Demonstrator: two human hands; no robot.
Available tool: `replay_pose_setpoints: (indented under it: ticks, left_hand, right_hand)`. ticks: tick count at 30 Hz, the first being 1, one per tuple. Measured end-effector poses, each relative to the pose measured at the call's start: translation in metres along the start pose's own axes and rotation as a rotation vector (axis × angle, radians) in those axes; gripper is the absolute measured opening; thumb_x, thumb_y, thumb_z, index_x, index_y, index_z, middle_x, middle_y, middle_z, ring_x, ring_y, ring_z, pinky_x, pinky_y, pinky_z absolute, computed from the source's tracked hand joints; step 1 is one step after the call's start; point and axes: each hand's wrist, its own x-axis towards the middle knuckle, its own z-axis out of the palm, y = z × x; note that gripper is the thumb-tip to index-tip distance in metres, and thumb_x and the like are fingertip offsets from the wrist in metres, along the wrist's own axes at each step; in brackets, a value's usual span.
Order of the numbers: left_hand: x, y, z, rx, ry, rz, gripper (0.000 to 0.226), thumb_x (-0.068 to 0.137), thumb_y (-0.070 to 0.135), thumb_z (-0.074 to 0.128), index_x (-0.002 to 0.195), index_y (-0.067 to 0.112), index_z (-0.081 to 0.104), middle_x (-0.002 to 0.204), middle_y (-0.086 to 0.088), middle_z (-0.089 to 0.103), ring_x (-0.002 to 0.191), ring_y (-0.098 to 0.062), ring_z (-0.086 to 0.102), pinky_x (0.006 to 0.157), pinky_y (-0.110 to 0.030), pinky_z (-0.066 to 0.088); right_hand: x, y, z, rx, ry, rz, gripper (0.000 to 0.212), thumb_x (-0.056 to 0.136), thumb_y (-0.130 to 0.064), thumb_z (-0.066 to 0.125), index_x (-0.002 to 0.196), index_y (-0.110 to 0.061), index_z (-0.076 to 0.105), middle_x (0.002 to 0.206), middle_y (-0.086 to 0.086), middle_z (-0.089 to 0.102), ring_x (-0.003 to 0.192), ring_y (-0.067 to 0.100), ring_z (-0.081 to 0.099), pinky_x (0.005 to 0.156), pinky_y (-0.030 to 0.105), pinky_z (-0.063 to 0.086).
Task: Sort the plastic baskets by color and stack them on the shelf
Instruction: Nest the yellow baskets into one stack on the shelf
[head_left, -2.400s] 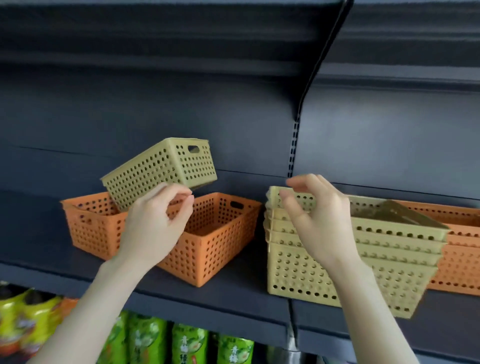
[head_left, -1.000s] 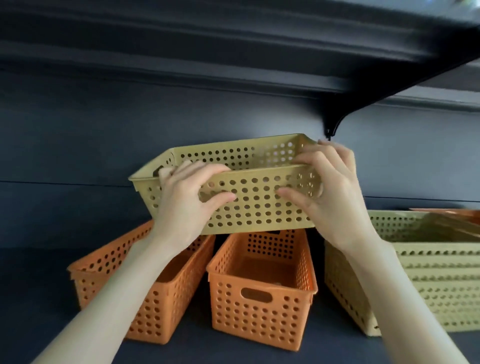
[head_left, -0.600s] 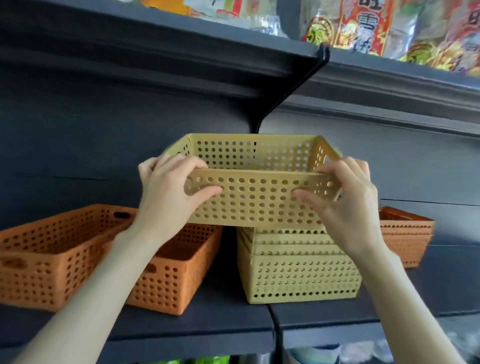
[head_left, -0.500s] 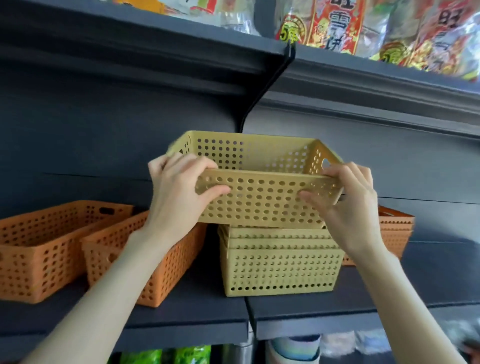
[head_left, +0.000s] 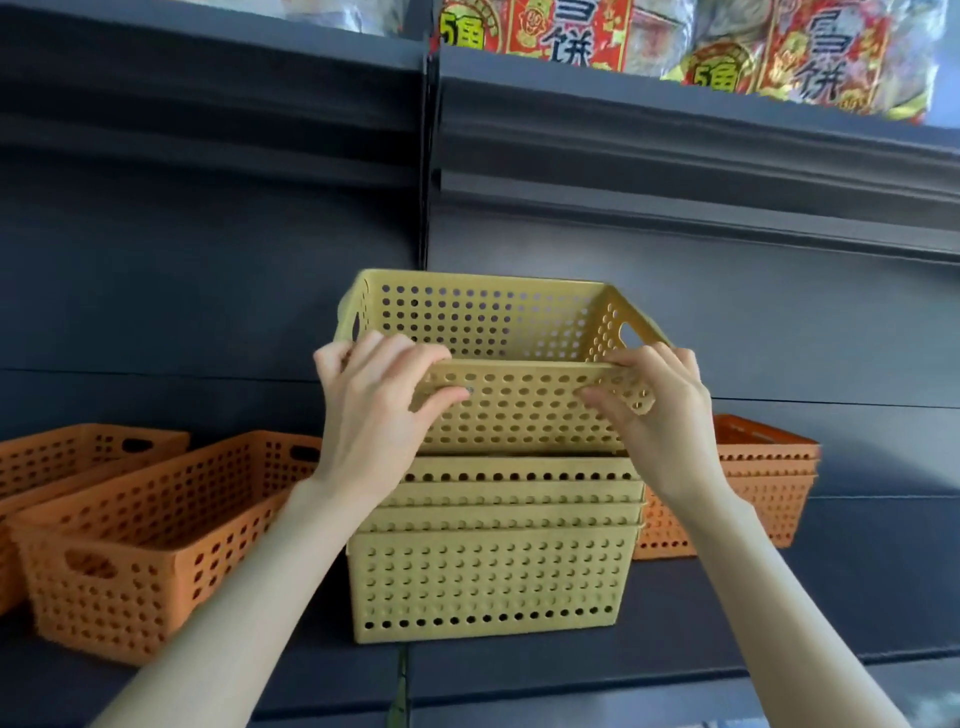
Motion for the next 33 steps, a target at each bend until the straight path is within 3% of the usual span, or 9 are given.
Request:
replay_pose_setpoints:
  ticks: [6, 11, 15, 18, 22, 25, 29, 33]
  left_hand:
    - [-0.013, -0.006, 0.017, 0.027, -0.028, 0.029, 0.039, 0.075, 0.048, 0.064, 0.098, 0.017, 0.070, 0.081, 0.003, 0.063, 0.084, -0.014, 0.048, 0.082, -0.028, 0.017]
    - [-0.023, 0.003, 0.024, 0.083, -0.065, 0.008, 0.040, 0.075, 0.049, 0.064, 0.101, 0.019, 0.068, 0.084, 0.002, 0.064, 0.086, -0.017, 0.050, 0.083, -0.031, 0.019]
    - [-0.026, 0.012, 0.014, 0.098, -0.052, -0.036, 0.043, 0.075, 0.050, 0.064, 0.101, 0.016, 0.069, 0.085, 0.002, 0.062, 0.088, -0.015, 0.048, 0.089, -0.028, 0.018]
    - [-0.027, 0.020, 0.008, 0.090, -0.063, -0.084, 0.045, 0.074, 0.052, 0.061, 0.101, 0.016, 0.069, 0.087, 0.008, 0.058, 0.091, -0.014, 0.046, 0.093, -0.027, 0.016]
    - [-0.025, 0.023, 0.011, 0.114, -0.153, -0.110, 0.045, 0.075, 0.055, 0.057, 0.103, 0.021, 0.067, 0.088, 0.008, 0.058, 0.095, -0.012, 0.043, 0.096, -0.025, 0.012]
    - [-0.034, 0.022, 0.016, 0.136, -0.186, -0.134, 0.044, 0.078, 0.058, 0.052, 0.099, 0.023, 0.068, 0.085, 0.009, 0.056, 0.094, -0.012, 0.044, 0.099, -0.029, 0.012]
    - [-0.050, 0.031, 0.028, 0.207, -0.153, -0.158, 0.041, 0.083, 0.055, 0.051, 0.092, 0.019, 0.069, 0.087, 0.005, 0.061, 0.094, -0.019, 0.053, 0.104, -0.037, 0.015]
    - [-0.057, 0.036, 0.042, 0.277, -0.036, -0.176, 0.036, 0.092, 0.044, 0.050, 0.087, 0.015, 0.069, 0.085, 0.002, 0.067, 0.089, -0.021, 0.057, 0.102, -0.039, 0.022]
  right_hand:
    - [-0.004, 0.029, 0.018, 0.056, -0.031, -0.011, 0.031, 0.075, -0.030, 0.075, 0.101, -0.017, 0.067, 0.085, -0.007, 0.060, 0.090, 0.011, 0.043, 0.079, 0.008, 0.033]
    - [-0.007, 0.043, 0.018, 0.123, -0.006, -0.025, 0.026, 0.074, -0.032, 0.075, 0.095, -0.017, 0.070, 0.077, -0.014, 0.058, 0.084, 0.011, 0.042, 0.074, 0.027, 0.039]
    - [-0.009, 0.043, 0.014, 0.160, 0.011, -0.085, 0.025, 0.075, -0.036, 0.074, 0.093, -0.019, 0.070, 0.077, -0.013, 0.058, 0.083, 0.007, 0.040, 0.081, 0.042, 0.042]
    - [-0.012, 0.043, 0.009, 0.137, 0.019, -0.149, 0.025, 0.077, -0.037, 0.070, 0.094, -0.018, 0.070, 0.077, -0.013, 0.056, 0.081, 0.002, 0.036, 0.086, 0.038, 0.034]
    - [-0.015, 0.050, 0.014, 0.211, -0.060, -0.061, 0.021, 0.081, -0.034, 0.068, 0.098, -0.022, 0.069, 0.082, -0.008, 0.063, 0.084, 0.006, 0.040, 0.086, 0.049, 0.041]
    - [-0.023, 0.054, 0.022, 0.233, -0.131, -0.027, 0.021, 0.084, -0.034, 0.066, 0.102, -0.023, 0.069, 0.089, -0.007, 0.065, 0.092, 0.013, 0.043, 0.093, 0.055, 0.036]
    - [-0.039, 0.056, 0.030, 0.117, -0.107, -0.075, 0.033, 0.085, -0.050, 0.053, 0.096, -0.023, 0.068, 0.085, -0.013, 0.063, 0.102, 0.010, 0.042, 0.110, 0.048, 0.009]
    - [-0.040, 0.056, 0.032, 0.085, -0.095, -0.103, 0.035, 0.086, -0.050, 0.051, 0.091, -0.018, 0.066, 0.084, -0.009, 0.065, 0.090, 0.019, 0.052, 0.099, 0.040, 0.024]
